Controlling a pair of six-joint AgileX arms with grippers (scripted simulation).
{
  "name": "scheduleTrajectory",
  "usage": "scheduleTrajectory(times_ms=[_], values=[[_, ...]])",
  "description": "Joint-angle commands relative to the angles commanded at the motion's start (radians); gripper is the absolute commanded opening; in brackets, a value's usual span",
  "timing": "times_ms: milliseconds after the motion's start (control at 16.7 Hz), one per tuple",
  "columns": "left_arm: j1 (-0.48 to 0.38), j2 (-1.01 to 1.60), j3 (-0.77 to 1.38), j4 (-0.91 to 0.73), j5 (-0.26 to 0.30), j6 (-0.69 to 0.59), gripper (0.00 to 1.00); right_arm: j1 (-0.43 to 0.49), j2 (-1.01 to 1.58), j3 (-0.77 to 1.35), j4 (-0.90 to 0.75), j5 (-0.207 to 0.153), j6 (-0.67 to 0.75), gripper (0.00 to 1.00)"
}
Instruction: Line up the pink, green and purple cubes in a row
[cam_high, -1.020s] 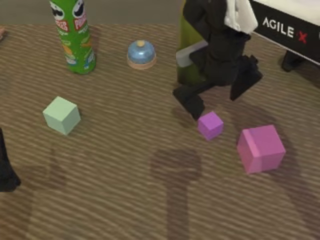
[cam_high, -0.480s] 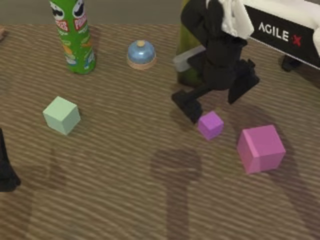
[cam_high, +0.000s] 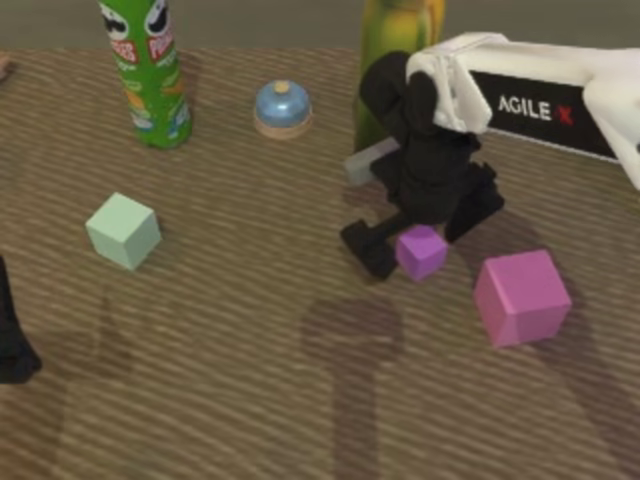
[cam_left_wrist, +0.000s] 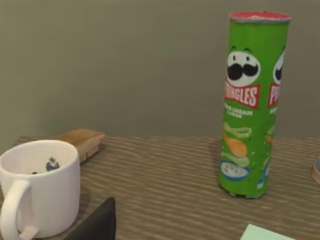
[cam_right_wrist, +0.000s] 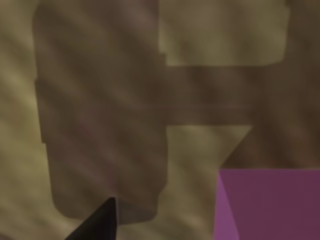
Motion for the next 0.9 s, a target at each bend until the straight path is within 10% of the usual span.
scheduleTrajectory(times_ms=[180,900], values=[[0.000,0.000,0.000,0.000,0.000,0.000,1.00,0.000,0.000,0.000,0.000,0.000,0.000,1.00],[0.000,0.000,0.000,0.000,0.000,0.000,1.00,0.000,0.000,0.000,0.000,0.000,0.000,0.10]])
